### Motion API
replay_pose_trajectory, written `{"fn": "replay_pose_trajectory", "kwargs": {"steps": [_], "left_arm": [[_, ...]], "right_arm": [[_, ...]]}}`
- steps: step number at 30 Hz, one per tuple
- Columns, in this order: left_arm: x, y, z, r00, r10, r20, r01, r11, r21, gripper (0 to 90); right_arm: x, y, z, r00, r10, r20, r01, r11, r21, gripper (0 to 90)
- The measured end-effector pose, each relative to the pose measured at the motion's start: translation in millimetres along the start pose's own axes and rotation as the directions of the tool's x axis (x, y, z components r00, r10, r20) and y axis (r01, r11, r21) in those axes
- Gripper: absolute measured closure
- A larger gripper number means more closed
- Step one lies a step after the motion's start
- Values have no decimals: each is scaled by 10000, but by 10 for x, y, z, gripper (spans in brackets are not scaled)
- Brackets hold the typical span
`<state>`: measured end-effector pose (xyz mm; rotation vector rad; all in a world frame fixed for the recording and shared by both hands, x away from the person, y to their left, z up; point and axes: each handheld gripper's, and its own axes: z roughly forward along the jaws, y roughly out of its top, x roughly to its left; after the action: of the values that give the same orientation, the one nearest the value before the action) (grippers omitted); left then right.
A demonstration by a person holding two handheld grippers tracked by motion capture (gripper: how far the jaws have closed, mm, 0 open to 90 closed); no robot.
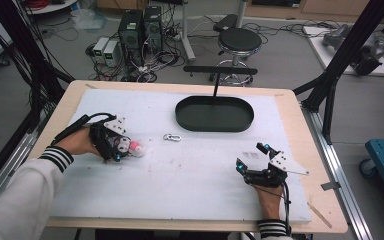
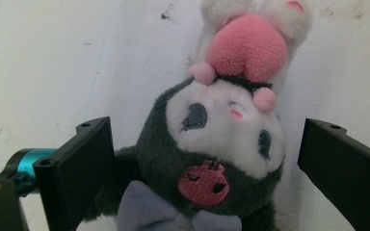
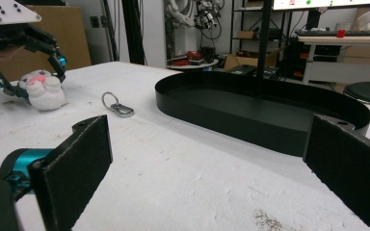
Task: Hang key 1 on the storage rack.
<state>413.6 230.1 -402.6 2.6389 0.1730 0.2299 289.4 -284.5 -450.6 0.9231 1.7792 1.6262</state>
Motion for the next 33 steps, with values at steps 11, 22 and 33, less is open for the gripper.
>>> {"fn": "replay_pose_trajectory", "kwargs": {"steps": [11,22,33], "left_arm": [[21,-14,48,10000,3,-56,-2,9999,122,133],[32,-8,34,9988,490,90,-492,9986,215,341],[16,-6,26,9997,246,32,-246,9997,51,381]], "right_arm": [[5,0,0,10000,32,9,-32,10000,9,25],[3,0,-1,10000,7,3,-7,10000,22,25],[5,0,0,10000,39,8,-39,10000,9,25]]}}
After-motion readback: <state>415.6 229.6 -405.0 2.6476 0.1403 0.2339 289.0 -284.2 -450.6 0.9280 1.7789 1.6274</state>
